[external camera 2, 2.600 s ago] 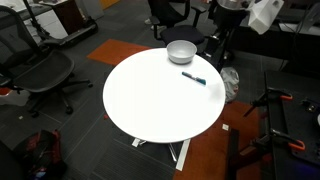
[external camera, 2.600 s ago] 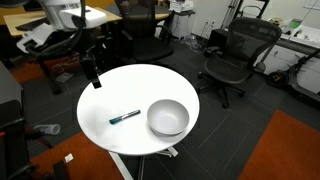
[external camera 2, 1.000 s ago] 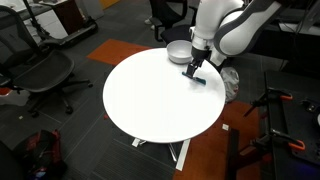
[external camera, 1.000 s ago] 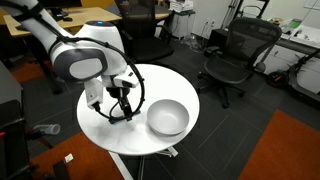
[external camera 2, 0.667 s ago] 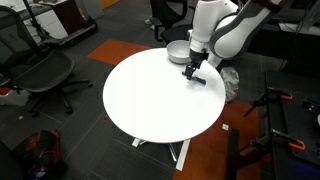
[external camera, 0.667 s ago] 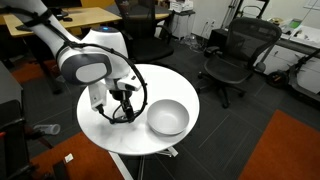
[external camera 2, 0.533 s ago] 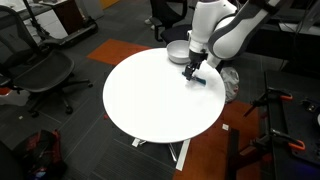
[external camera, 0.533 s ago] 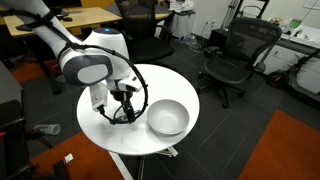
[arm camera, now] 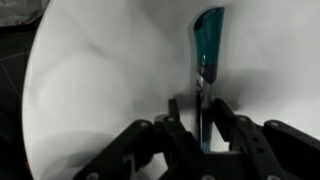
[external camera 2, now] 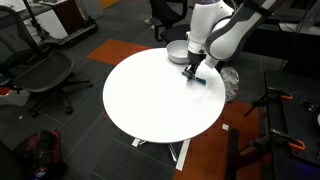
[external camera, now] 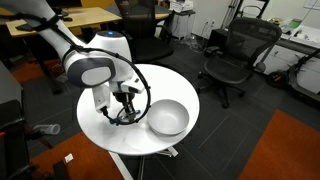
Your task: Put the blue marker inside the grey bowl
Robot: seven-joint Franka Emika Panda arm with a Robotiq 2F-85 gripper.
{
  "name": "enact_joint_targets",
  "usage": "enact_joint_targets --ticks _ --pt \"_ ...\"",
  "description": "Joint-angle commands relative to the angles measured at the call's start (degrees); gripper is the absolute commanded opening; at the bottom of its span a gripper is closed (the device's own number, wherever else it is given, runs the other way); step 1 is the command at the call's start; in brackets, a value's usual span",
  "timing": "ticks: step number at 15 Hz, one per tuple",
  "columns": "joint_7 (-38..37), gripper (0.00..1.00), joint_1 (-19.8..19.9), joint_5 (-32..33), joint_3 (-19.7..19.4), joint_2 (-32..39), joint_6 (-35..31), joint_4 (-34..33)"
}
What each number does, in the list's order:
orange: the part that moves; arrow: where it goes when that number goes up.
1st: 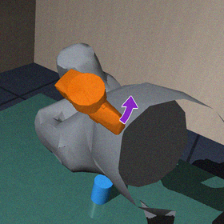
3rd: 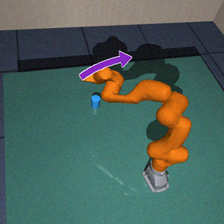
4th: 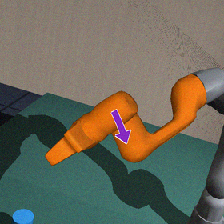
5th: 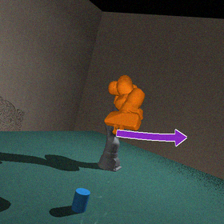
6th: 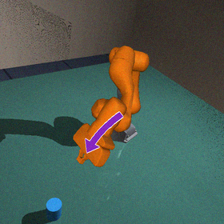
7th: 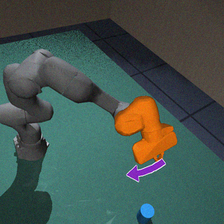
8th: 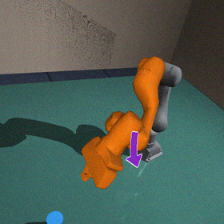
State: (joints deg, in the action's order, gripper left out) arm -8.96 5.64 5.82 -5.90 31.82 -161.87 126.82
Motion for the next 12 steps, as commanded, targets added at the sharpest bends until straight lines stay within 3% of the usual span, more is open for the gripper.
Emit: enact_joint_targets --ticks 1,3,5,12 --pt "2.60 0.12 0.05 -1.77 -0.20 0.59 -0.13 -0.99" --pt "1.80 0.00 -0.78 -1.42 -0.75 0.36 0.10 -0.98" --pt "-0.70 0.05 -2.89 -1.02 -2.02 -0.87 1.25 -0.52" --pt "-5.85 0.05 -10.97 2.14 -7.04 -7.76 5.17 -0.68"
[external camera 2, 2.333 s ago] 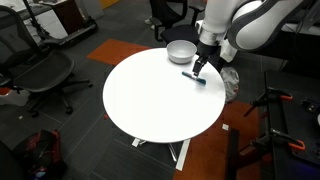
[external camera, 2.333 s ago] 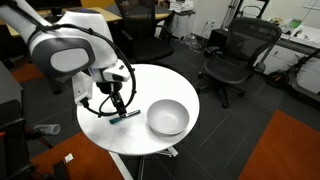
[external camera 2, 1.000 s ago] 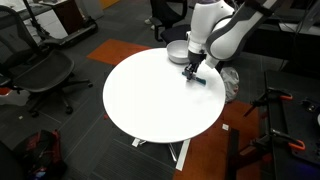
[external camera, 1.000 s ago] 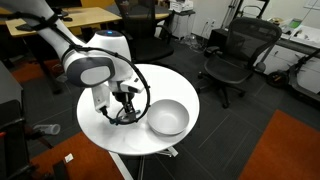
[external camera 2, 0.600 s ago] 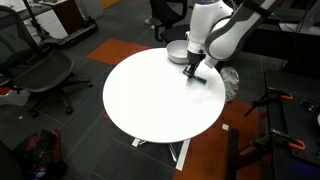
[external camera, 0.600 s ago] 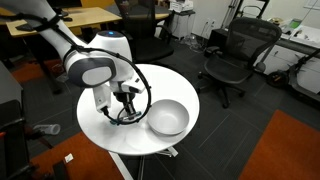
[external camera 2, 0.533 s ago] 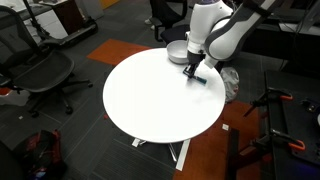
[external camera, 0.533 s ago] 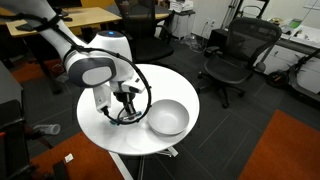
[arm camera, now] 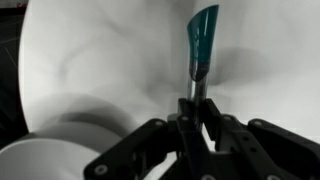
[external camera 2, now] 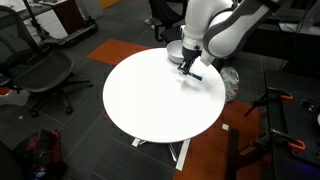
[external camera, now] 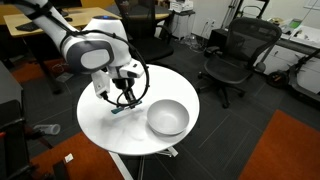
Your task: Put the blue marker inside the grey bowl
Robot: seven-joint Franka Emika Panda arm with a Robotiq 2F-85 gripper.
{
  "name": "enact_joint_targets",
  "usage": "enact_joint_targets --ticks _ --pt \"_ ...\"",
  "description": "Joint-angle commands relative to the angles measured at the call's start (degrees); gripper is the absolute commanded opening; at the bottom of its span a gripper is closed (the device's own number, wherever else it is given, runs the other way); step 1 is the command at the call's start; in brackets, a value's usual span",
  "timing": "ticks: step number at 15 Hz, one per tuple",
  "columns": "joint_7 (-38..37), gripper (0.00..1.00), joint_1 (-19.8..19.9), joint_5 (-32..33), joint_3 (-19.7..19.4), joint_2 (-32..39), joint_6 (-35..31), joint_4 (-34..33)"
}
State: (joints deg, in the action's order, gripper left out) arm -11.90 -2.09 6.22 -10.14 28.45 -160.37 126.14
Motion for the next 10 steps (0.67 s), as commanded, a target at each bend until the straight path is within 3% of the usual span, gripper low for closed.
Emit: enact_joint_targets --ticks 1,4,10 --pt "-3.69 0.05 -3.99 2.35 -3.61 -5.38 4.03 -0.41" --pt "-6.54 0.05 -5.22 5.07 -6.34 -7.70 4.85 -2.62" --pt "-11.08 0.05 -3.85 9.35 -9.27 -7.78 8.03 -9.83"
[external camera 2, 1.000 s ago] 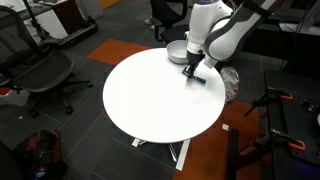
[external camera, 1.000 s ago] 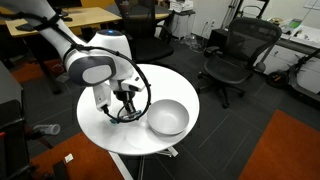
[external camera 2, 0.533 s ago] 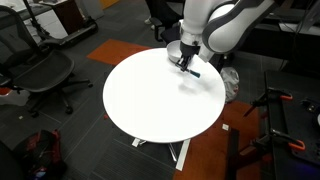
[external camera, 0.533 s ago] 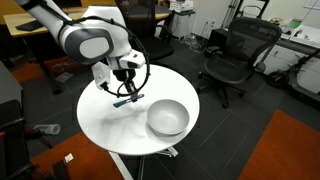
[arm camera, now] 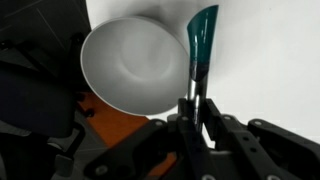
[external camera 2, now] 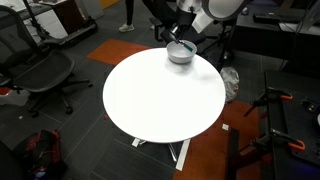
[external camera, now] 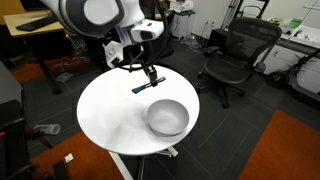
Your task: Put the blue marker inside the grey bowl
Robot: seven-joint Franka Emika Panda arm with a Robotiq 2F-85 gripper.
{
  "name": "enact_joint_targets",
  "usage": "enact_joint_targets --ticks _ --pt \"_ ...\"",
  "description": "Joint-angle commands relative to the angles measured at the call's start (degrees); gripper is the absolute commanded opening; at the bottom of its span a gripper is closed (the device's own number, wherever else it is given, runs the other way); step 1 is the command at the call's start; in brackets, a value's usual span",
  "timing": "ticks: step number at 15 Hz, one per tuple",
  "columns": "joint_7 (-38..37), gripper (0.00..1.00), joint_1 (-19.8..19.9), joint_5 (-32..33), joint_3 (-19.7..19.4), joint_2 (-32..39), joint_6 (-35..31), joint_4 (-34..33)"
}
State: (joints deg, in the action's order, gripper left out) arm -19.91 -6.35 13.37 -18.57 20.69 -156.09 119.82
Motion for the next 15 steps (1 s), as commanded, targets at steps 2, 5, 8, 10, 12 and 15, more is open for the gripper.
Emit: enact_joint_targets --ticks 2,5,8,10,12,15 --pt "-3.24 0.05 1.52 1.68 -0.74 1.06 5.83 -6.22" --pt "-1.95 0.05 4.06 -0.06 0.45 3.02 9.29 -9.91" --pt "-1.14 0.05 6.37 -1.65 1.39 5.33 13.77 -13.25" --pt "-0.50 0.05 7.83 -2.88 2.13 6.95 16.44 -15.38" --pt "-0.06 0.05 9.22 -4.00 2.83 8.89 18.20 -17.50" --pt "0.39 0.05 10.89 -5.73 3.70 11.64 18.62 -20.06"
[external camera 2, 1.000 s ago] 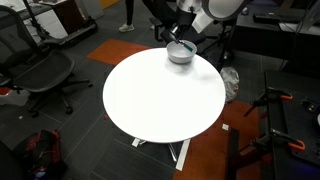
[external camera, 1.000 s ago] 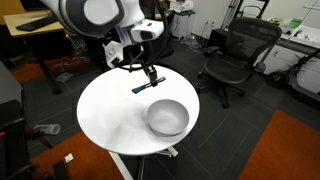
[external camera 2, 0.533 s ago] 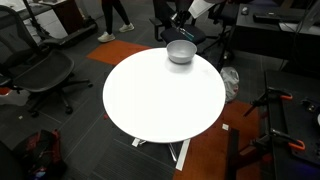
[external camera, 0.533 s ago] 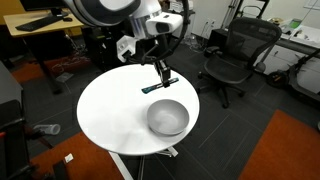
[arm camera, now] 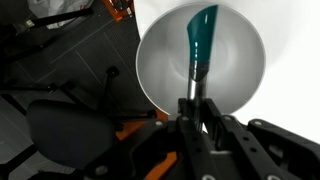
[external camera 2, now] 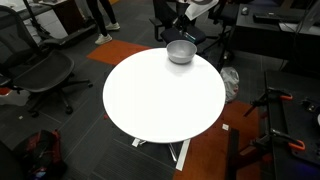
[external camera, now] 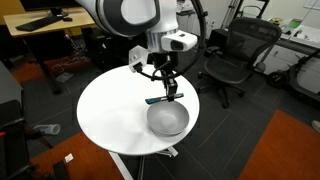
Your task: Put the blue marker inside the grey bowl
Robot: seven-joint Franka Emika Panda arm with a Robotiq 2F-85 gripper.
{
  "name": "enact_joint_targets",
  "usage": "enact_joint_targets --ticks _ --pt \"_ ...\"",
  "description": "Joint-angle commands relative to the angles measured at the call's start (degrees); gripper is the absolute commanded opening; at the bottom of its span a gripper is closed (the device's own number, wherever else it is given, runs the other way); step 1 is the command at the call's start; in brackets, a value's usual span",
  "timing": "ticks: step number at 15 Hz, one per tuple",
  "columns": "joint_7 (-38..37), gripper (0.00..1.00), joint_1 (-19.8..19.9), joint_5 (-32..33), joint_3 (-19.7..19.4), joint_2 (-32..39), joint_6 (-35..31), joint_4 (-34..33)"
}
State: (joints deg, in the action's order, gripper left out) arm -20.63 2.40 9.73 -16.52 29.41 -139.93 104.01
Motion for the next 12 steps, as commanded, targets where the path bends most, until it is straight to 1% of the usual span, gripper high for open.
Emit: enact_joint_targets --ticks 1,8,9,10,11,12 --pt "1.23 0.05 2.62 -2.54 1.91 3.95 2.56 -5.21" --pt "1.45 0.05 4.57 -5.56 2.77 9.50 3.35 -10.05" --pt "1.30 0.44 4.61 -5.74 2.71 10.03 3.50 -10.60" --pt "1.34 0.44 4.73 -5.94 2.74 10.43 3.63 -11.03" --pt "1.30 0.50 4.80 -6.08 2.76 10.80 3.75 -11.49" --pt "1.26 0.58 4.84 -6.14 2.75 11.14 3.97 -11.90"
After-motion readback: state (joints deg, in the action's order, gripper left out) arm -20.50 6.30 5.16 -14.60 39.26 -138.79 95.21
